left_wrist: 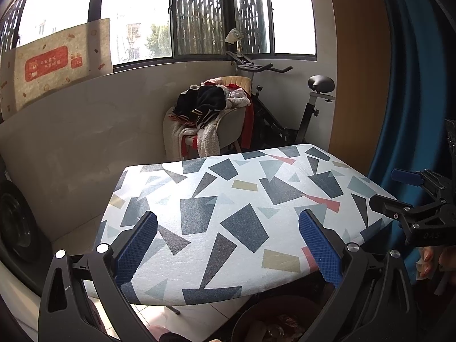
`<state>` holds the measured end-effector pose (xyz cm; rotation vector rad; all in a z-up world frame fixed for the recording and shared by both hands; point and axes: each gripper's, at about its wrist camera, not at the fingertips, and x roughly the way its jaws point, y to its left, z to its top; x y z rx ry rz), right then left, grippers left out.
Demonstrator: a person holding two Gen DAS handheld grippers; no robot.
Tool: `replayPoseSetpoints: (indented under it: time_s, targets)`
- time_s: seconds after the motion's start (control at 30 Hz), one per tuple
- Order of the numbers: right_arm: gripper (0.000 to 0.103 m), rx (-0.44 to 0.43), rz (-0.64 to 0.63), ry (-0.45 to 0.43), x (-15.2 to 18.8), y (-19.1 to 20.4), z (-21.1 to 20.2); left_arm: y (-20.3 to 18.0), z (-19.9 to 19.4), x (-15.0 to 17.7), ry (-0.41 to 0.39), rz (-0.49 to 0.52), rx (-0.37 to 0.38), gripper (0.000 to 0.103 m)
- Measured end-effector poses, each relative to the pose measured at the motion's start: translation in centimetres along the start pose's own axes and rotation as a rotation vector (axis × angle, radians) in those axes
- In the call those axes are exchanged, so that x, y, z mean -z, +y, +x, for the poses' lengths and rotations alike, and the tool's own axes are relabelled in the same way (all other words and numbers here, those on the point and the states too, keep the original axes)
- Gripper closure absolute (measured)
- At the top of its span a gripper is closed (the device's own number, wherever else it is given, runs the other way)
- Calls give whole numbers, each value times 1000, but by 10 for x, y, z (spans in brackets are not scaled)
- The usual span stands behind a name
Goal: Collect trash
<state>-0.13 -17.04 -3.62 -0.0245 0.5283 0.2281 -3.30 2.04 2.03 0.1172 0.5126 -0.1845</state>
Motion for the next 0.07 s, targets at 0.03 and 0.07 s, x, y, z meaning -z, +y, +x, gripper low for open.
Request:
replayPoseSetpoints:
  time_s: [0.03, 0.07]
  targets:
    - [6, 1, 0, 0, 0, 0, 0, -1, 1, -1, 2, -1, 0, 6]
    - [6, 0, -1, 0, 0, 0, 0, -1, 2, -1, 5, -2, 0, 6]
